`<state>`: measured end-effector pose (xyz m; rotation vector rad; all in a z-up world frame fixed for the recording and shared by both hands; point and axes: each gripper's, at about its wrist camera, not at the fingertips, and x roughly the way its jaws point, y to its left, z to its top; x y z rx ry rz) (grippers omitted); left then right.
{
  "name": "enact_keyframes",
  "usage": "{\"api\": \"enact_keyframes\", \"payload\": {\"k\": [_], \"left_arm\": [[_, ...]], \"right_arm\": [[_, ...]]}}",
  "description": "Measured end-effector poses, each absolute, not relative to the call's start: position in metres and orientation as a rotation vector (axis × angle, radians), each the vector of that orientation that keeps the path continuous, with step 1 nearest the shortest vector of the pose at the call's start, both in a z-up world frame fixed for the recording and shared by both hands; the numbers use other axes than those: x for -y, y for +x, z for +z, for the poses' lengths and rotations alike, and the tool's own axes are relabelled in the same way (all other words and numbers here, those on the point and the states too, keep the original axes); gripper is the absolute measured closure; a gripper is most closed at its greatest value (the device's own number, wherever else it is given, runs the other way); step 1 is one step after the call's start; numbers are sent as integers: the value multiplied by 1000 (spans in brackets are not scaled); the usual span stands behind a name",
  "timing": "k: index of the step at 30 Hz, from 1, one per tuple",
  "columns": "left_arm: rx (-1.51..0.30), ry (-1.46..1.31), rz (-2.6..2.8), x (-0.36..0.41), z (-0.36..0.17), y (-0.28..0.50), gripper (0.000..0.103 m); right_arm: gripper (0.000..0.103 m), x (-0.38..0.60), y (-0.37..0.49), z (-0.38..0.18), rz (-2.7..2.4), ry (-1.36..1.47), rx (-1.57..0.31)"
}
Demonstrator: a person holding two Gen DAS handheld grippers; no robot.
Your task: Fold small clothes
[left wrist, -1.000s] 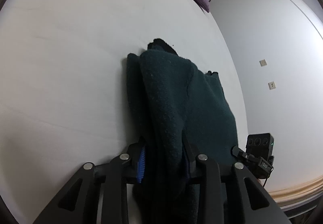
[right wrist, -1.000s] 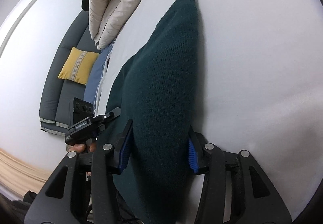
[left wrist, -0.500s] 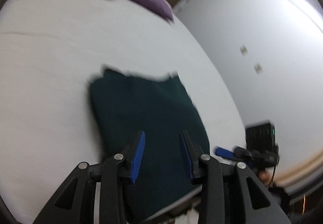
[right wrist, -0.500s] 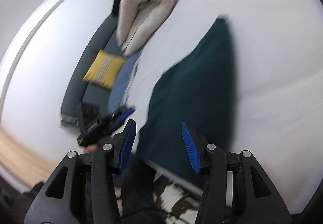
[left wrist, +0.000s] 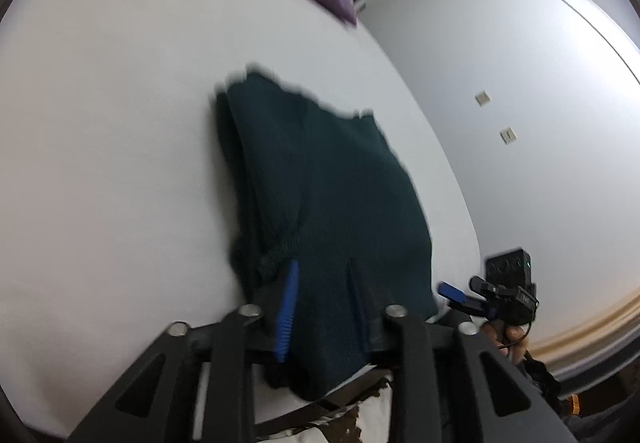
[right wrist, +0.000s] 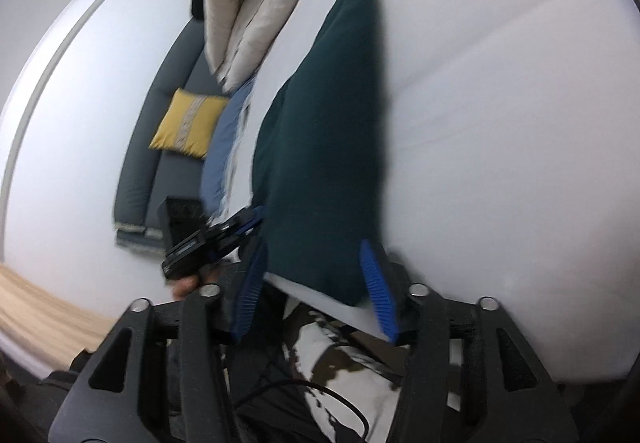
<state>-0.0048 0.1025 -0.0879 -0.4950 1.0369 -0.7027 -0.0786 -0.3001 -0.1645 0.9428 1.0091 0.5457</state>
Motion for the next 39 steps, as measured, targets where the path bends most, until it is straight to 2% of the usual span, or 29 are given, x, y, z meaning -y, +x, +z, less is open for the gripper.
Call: {"api": "enact_keyframes", "payload": {"k": [1,4,5,7,10,11,12,13,15,18,20,23,28,33,39], "left_arm": [[-1000,-460,-663,-106,-76,-8,42],[-866,-296,-524,-109,-35,-23,21],[-809,-256,-493,-111,-22,-30,18],[-709,-189,-430,-107,0,-44,0],[-500,-89,-332,-86,34,-74,0],[-420,-45,-286,-79,45,-86,0],[-368,-6,-239,-74,54,-92,0],[-323,36,-183,-68,62,-100,0],[-263,98,-93,-56,76,-110,0],[-201,154,-4,-38,92,-118,0],[-235,164,-7,-44,100,-120,0],[-368,141,-83,-41,106,-106,0],[-550,66,-94,-35,83,-89,0],[-686,16,-142,-32,42,-70,0],[-810,13,-147,-29,-16,-58,0]], "right_arm": [[48,308,-85,-160,515,938,-995],[44,324,-96,-134,445,898,-938],[42,331,-102,-122,413,872,-908],[33,330,-108,-97,334,795,-855],[29,320,-117,-49,177,589,-755],[24,310,-119,-33,122,504,-713],[14,301,-123,-20,72,433,-668],[8,294,-127,-6,25,362,-614],[1,273,-136,25,-52,213,-477],[0,242,-149,55,-99,29,-328],[0,228,-151,72,-88,-29,-296],[0,220,-154,94,-35,51,-276],[0,207,-156,114,-26,133,-312],[0,189,-133,93,-23,113,-454],[0,178,-101,36,-14,156,-632]]}}
